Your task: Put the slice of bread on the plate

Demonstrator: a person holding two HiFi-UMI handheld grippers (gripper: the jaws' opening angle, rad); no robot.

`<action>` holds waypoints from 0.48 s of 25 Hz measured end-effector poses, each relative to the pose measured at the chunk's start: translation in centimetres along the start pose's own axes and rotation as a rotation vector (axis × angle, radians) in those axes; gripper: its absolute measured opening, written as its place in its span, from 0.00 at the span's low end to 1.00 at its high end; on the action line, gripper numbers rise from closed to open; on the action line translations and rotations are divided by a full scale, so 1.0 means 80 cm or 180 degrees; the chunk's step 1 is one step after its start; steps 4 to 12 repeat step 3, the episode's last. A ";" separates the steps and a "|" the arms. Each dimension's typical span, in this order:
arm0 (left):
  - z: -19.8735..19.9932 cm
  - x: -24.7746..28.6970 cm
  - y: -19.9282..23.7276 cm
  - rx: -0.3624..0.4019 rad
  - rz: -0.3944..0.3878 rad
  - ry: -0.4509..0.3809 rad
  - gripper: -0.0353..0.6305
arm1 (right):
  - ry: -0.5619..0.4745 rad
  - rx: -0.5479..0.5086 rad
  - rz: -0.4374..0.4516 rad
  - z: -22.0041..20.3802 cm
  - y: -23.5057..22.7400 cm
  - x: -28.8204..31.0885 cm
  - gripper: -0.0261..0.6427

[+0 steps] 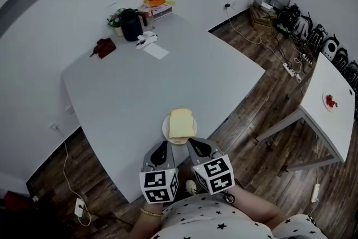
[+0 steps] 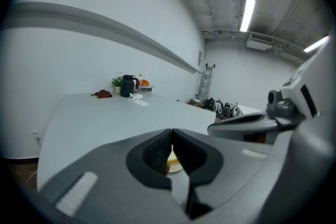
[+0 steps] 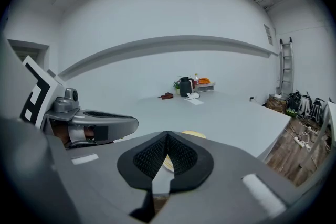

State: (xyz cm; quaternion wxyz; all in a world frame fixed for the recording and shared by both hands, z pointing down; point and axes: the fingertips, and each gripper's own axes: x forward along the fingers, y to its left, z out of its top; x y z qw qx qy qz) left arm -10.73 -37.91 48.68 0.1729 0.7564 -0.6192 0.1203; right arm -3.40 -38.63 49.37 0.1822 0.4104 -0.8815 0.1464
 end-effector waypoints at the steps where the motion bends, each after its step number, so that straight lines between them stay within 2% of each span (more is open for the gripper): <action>1: 0.000 0.000 -0.001 0.0002 -0.0001 0.0003 0.07 | 0.0002 -0.0002 0.0005 0.000 0.000 -0.001 0.04; 12: 0.000 -0.001 -0.002 0.0005 -0.0003 0.0008 0.07 | 0.0008 -0.0003 0.0015 -0.002 0.000 -0.002 0.04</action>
